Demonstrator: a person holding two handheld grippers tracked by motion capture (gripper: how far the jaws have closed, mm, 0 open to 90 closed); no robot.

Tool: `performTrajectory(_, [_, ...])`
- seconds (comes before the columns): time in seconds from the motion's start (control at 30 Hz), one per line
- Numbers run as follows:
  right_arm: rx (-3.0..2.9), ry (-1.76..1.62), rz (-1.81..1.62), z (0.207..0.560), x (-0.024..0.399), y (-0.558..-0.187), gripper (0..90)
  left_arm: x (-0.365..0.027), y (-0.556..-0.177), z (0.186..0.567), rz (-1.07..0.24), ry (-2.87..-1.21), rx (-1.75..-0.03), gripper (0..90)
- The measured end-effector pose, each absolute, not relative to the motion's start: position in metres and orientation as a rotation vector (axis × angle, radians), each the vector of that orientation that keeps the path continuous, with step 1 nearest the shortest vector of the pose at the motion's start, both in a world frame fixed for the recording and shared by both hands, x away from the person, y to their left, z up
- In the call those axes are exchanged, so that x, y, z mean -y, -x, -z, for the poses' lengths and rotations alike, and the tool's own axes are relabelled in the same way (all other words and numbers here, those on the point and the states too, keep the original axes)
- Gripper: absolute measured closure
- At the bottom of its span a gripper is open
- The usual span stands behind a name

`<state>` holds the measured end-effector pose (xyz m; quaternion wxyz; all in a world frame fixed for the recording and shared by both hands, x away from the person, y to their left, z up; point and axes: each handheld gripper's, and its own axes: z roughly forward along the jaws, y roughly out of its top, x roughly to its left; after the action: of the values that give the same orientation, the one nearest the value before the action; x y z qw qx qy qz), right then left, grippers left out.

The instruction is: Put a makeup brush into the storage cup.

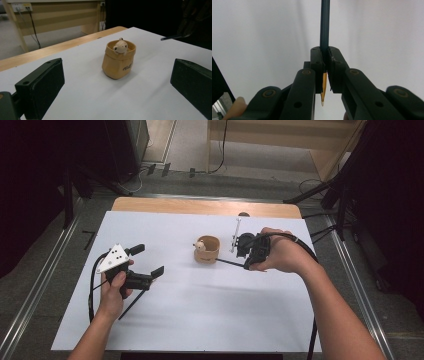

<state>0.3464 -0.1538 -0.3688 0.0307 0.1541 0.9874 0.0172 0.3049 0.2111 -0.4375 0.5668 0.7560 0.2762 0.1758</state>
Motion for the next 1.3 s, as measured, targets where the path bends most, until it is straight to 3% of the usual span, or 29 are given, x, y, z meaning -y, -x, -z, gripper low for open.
performTrajectory(0.33, [-3.036, -0.349, -0.072, 0.356, 0.143, -0.349, 84.6, -0.190, -0.305, 0.445, -0.290, -1.817, -0.557, 1.4])
performTrajectory(0.7, [-3.044, -0.227, -0.076, 0.355, 0.120, -0.350, 84.6, -0.178, -0.298, 0.445, -0.260, -1.825, -0.498, 4.7])
performTrajectory(1.3, [-3.037, -0.094, -0.074, 0.351, 0.094, -0.343, 84.6, -0.165, -0.291, 0.446, -0.202, -1.830, -0.448, 28.6])
